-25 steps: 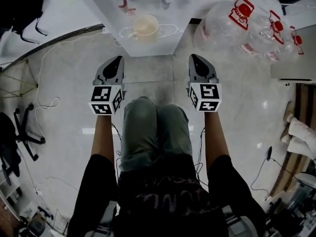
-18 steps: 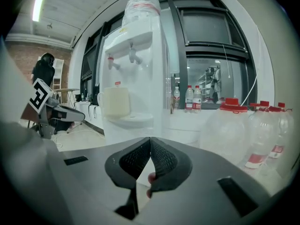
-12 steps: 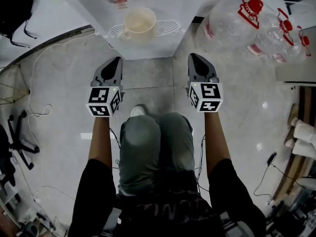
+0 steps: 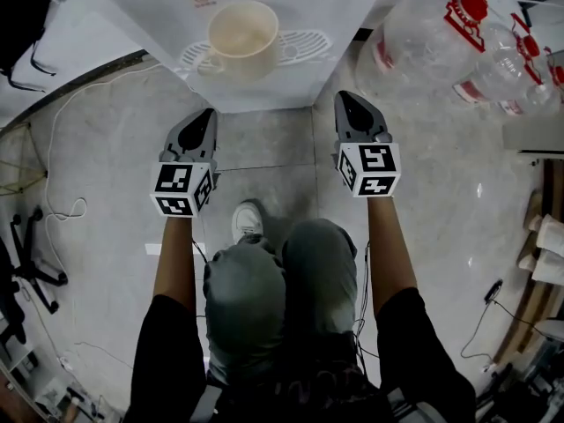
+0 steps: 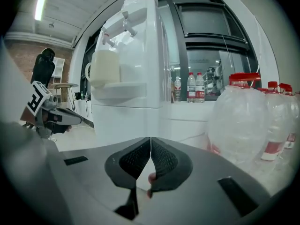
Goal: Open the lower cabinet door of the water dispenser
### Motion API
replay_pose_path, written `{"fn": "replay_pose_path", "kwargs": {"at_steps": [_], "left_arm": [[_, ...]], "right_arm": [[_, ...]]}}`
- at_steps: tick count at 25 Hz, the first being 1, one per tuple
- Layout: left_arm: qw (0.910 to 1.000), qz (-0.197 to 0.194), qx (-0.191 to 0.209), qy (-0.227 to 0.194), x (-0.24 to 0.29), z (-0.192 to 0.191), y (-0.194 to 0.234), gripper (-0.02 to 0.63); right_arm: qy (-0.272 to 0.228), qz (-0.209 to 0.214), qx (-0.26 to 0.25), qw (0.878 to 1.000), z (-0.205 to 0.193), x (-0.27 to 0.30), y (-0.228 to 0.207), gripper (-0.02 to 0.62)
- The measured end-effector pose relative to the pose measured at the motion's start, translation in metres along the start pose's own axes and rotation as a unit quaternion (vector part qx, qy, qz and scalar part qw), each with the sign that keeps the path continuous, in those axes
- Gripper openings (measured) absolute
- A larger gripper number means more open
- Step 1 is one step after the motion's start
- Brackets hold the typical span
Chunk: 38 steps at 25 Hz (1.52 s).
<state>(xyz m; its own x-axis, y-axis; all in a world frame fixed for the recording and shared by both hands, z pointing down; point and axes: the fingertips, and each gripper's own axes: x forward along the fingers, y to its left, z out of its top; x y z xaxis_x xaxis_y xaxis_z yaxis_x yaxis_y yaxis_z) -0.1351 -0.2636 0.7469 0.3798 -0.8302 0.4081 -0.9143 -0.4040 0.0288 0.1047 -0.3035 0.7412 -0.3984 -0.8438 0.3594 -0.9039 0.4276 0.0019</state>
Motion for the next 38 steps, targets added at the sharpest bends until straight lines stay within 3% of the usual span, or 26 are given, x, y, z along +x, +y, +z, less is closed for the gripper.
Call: {"fn": "replay_pose_path", "kwargs": {"at_steps": [6, 13, 18, 24, 27, 38], "left_arm": [[0.9998, -0.009, 0.014, 0.009, 0.014, -0.014, 0.003, 0.012], [0.9991, -0.021, 0.028, 0.023, 0.02, -0.029, 0.003, 0.012], [0.999, -0.019, 0.019, 0.034, 0.022, -0.047, 0.011, 0.012], [0.9983, -0.027, 0.016, 0.049, 0.019, -0.067, 0.01, 0.012], [0.9984, -0.027, 0.011, 0.049, 0.017, -0.071, 0.011, 0.012], [0.9977, -0.04, 0.011, 0.053, 0.013, -0.076, -0.002, 0.012]], "right_arm": [[-0.005, 0.015, 0.004, 1.0, -0.005, 0.027, -0.005, 0.068], [-0.006, 0.064, 0.018, 0.998, -0.009, 0.049, -0.004, 0.216], [-0.004, 0.082, 0.02, 0.996, -0.012, 0.067, -0.003, 0.264], [-0.008, 0.128, 0.036, 0.991, -0.015, 0.075, -0.001, 0.27], [-0.006, 0.144, 0.019, 0.989, -0.014, 0.077, 0.003, 0.253], [0.011, 0.107, 0.002, 0.994, -0.012, 0.072, 0.003, 0.227]]}}
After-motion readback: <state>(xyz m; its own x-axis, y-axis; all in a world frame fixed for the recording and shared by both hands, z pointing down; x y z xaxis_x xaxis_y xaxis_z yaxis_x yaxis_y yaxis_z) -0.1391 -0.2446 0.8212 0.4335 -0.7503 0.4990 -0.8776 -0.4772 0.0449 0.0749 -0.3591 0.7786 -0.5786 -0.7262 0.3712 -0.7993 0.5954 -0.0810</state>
